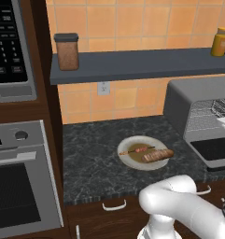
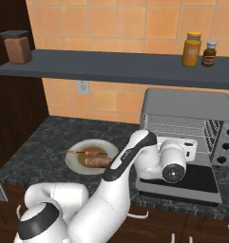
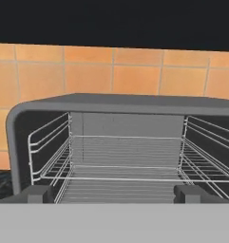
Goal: Pick up the kebab skewer and baguette bread, and place them inside the toaster oven. Close the toaster oven door and start by setting the timer.
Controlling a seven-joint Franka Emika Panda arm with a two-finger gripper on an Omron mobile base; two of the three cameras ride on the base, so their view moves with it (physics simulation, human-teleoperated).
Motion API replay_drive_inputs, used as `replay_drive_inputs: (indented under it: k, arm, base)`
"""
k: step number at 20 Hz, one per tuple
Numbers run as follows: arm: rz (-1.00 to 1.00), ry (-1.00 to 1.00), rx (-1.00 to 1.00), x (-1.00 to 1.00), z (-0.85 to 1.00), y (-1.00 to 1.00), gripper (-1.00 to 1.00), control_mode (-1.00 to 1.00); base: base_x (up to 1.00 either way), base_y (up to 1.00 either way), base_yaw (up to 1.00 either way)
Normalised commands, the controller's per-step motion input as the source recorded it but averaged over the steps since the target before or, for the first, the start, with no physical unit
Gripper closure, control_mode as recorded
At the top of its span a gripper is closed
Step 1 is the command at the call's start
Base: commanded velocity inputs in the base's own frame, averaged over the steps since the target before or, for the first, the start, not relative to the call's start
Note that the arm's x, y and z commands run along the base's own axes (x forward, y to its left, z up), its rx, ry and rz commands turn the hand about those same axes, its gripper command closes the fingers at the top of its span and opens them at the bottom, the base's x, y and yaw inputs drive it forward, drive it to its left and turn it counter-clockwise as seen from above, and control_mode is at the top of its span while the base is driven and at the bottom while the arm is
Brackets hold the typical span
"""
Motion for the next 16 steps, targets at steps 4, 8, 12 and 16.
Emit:
replay_drive_inputs:
  k: [4, 8, 12, 16]
  arm:
    - [0.00, 0.00, 0.00, 0.00, 0.00, 0.00, -1.00, -1.00]
    - [0.00, 0.02, 0.01, 0.49, -0.04, -0.01, -1.00, -1.00]
    - [0.00, 0.09, 0.03, 0.66, -0.14, -0.06, -1.00, -1.00]
    - [0.00, 0.02, 0.00, 0.46, -0.06, 0.00, -1.00, -1.00]
  base:
    - [0.00, 0.00, 0.00]
    - [0.00, 0.00, 0.00]
    - [0.00, 0.00, 0.00]
    - [0.00, 0.00, 0.00]
